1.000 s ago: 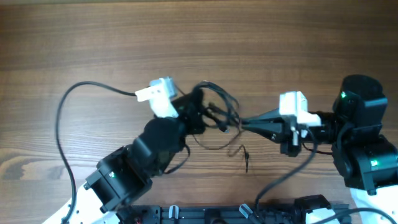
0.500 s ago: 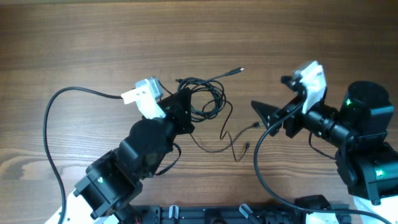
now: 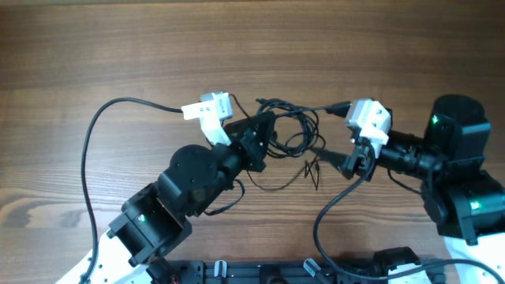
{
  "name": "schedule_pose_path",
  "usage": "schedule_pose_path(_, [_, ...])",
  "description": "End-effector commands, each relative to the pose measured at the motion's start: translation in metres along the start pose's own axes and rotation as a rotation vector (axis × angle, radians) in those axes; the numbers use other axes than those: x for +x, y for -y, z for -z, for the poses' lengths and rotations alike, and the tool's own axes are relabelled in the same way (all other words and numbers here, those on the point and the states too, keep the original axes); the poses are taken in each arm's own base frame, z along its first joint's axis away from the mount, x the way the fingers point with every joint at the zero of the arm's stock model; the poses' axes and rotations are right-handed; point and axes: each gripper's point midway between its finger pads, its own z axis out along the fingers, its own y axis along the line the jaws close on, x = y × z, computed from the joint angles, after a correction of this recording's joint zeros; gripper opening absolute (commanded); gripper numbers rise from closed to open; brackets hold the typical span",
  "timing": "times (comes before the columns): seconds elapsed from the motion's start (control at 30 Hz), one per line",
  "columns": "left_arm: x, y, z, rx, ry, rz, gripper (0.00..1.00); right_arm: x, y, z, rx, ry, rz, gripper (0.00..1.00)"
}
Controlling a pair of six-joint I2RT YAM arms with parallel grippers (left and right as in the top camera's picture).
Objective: Untangle cables
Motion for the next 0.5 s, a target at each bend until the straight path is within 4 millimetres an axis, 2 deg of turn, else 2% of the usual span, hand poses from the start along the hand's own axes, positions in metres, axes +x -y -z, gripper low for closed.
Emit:
schedule_pose_path(0.0, [0.009, 0.017, -0.003, 0.065, -0.025, -0.011, 0.04, -0.005, 0.000, -0.003, -0.027, 0.014, 0.014, 0.62])
schedule_pose_path(0.13, [0.018, 0.026, -0.008, 0.094, -0.043, -0.015, 0.04, -0.007, 0.002, -0.003, -0.021, 0.023, 0.010, 0.46])
schedule_pose_path(0.2, [0.023, 0.029, -0.012, 0.105, -0.052, -0.016, 0.04, -0.010, 0.004, -0.003, -0.015, 0.033, 0.009, 0.34])
schedule_pose_path(0.3, [0.020, 0.037, -0.013, 0.139, -0.035, -0.012, 0.04, -0.010, 0.004, -0.003, -0.016, 0.031, -0.001, 0.22])
schedule_pose_path(0.4, [0.015, 0.045, -0.012, 0.169, -0.012, -0.006, 0.04, -0.009, 0.004, -0.003, -0.017, 0.029, -0.013, 0.22])
schedule_pose_path(0.47, [0.013, 0.047, -0.012, 0.178, -0.005, -0.005, 0.04, -0.009, 0.004, -0.003, -0.017, 0.029, -0.014, 0.38])
